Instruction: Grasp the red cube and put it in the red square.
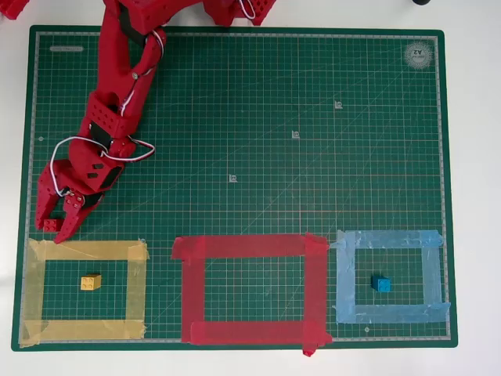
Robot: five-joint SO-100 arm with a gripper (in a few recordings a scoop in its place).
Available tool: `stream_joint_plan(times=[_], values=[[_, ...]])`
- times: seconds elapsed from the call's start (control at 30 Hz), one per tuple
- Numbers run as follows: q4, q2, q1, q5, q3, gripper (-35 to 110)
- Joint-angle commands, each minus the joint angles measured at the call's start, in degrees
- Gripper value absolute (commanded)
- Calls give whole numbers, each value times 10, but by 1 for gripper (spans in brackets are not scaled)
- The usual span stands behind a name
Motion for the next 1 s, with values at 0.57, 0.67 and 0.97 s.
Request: stream_joint_plan(times=[0.57, 0.67, 0.97], values=[[39, 118, -21, -4, 52, -1], [91, 192, -44, 18, 71, -1], [140, 443, -137, 94, 264, -1]])
